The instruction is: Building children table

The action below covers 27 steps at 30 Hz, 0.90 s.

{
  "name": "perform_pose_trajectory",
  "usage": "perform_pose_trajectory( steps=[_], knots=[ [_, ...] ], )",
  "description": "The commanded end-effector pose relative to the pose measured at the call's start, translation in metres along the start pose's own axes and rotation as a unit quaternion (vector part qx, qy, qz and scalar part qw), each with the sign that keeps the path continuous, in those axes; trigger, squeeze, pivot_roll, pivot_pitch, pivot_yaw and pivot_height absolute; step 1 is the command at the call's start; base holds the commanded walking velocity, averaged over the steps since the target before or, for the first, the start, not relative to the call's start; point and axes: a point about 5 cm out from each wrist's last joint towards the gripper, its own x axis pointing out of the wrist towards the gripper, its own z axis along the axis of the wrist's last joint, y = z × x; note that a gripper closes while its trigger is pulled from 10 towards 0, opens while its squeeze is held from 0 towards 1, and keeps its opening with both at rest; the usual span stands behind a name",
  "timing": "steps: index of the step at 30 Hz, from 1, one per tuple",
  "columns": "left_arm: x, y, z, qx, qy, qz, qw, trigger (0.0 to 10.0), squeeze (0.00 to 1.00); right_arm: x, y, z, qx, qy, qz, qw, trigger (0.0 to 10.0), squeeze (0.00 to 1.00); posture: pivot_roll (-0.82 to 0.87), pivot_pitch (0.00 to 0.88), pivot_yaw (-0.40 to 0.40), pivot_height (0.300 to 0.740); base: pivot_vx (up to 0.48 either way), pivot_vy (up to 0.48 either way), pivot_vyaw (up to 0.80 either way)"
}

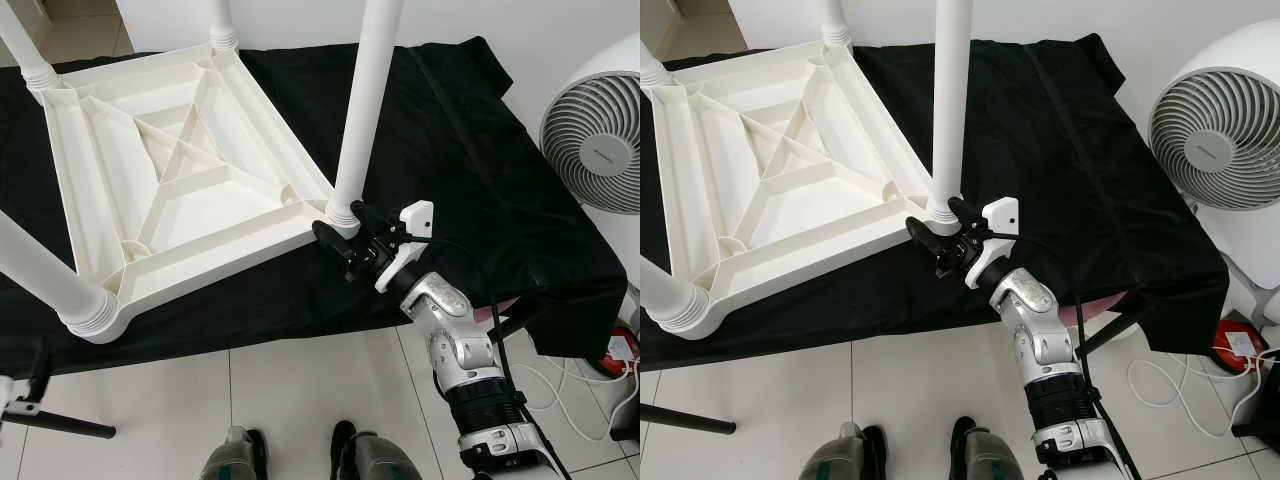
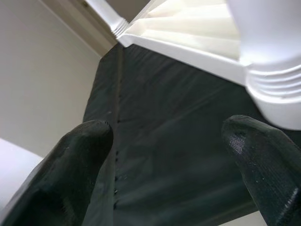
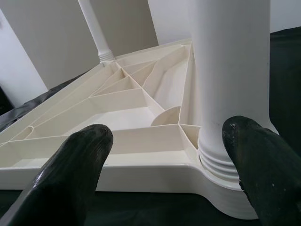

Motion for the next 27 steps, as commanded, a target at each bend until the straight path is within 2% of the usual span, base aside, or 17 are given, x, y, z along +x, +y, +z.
perform_pose_trajectory(
  steps=[1,2,5,7,8,9,11,14,15,17,18,19,21,22,23,25,27],
  knots=[
    [-0.009,0.024,-0.008,-0.008,0.017,0.224,0.974,10.0,0.0,0.001,0.002,-0.005,0.005,0.012,0.003,1.0,10.0,0.0,0.1,0.182,0.03,0.74,0.0,0.0,0.0],
    [-0.003,0.035,-0.006,-0.024,0.012,0.25,0.968,10.0,0.0,0.002,0.004,-0.006,0.007,0.012,0.007,1.0,10.0,0.0,0.1,0.182,0.022,0.74,0.0,0.0,0.0],
    [0.008,0.042,-0.001,-0.046,-0.004,0.272,0.961,10.0,0.0,0.003,0.007,-0.006,0.01,0.012,0.012,1.0,10.0,0.0,0.1,0.182,0.022,0.74,0.0,0.0,0.0],
    [0.029,0.05,0.01,-0.091,-0.034,0.29,0.952,10.0,0.0,0.003,0.011,-0.007,0.011,0.013,0.02,1.0,10.0,0.0,0.1,0.182,0.022,0.74,0.0,0.0,0.0],
    [0.04,0.05,0.014,-0.111,-0.045,0.288,0.95,10.0,0.0,0.003,0.012,-0.007,0.01,0.013,0.023,1.0,10.0,0.0,0.1,0.178,0.014,0.74,0.0,0.0,0.0],
    [0.04,0.05,0.014,-0.111,-0.045,0.288,0.95,10.0,0.0,0.003,0.012,-0.007,0.01,0.013,0.023,1.0,10.0,0.0,0.1,0.178,0.014,0.74,0.0,0.0,0.0],
    [0.064,0.047,0.028,-0.153,-0.077,0.271,0.947,10.0,0.0,0.002,0.012,-0.007,0.008,0.015,0.025,1.0,10.0,0.0,0.09,0.178,0.012,0.74,0.0,0.0,0.0],
    [0.073,0.045,0.034,-0.163,-0.092,0.26,0.947,10.0,0.0,0.001,0.011,-0.007,0.006,0.016,0.023,1.0,10.0,0.0,0.08,0.177,0.015,0.74,0.0,0.0,0.0],
    [0.083,0.042,0.039,-0.185,-0.099,0.242,0.947,10.0,0.0,0.0,0.009,-0.006,0.002,0.016,0.018,1.0,10.0,0.0,0.08,0.177,0.015,0.74,0.0,0.0,0.0],
    [0.083,0.042,0.039,-0.185,-0.099,0.242,0.947,10.0,0.0,0.0,0.009,-0.006,0.002,0.016,0.018,1.0,10.0,0.0,0.08,0.177,0.015,0.74,0.0,0.0,0.0],
    [0.094,0.038,0.046,-0.211,-0.11,0.221,0.946,10.0,0.0,-0.002,0.006,-0.005,-0.003,0.014,0.008,1.0,10.0,0.0,0.06,0.175,0.03,0.74,0.0,0.0,0.0],
    [0.094,0.038,0.046,-0.211,-0.11,0.221,0.946,10.0,0.0,-0.002,0.006,-0.005,-0.003,0.014,0.008,1.0,10.0,0.0,0.06,0.175,0.03,0.74,0.0,0.0,0.0],
    [0.112,0.021,0.075,-0.255,-0.155,0.129,0.946,10.0,0.0,-0.006,-0.006,0.0,-0.013,0.004,-0.032,0.999,10.0,0.0,0.06,0.175,0.03,0.74,0.0,0.0,0.0],
    [0.112,0.021,0.075,-0.255,-0.155,0.129,0.946,10.0,0.0,-0.006,-0.006,0.0,-0.013,0.004,-0.032,0.999,10.0,0.0,0.06,0.175,0.03,0.74,0.0,0.0,0.0],
    [0.116,0.015,0.087,-0.266,-0.172,0.091,0.944,10.0,0.0,-0.007,-0.01,0.002,-0.015,0.0,-0.046,0.999,10.0,0.0,0.06,0.175,0.03,0.74,0.0,0.0,0.0],
    [0.116,0.015,0.087,-0.266,-0.172,0.091,0.944,10.0,0.0,-0.007,-0.01,0.002,-0.015,0.0,-0.046,0.999,10.0,0.0,0.06,0.175,0.03,0.74,0.0,0.0,0.0],
    [0.117,-0.004,0.108,-0.295,-0.195,-0.017,0.935,10.0,0.0,-0.009,-0.02,0.008,-0.024,-0.005,-0.071,0.997,10.0,0.0,0.03,0.17,0.045,0.74,0.0,0.0,0.0]
  ],
)
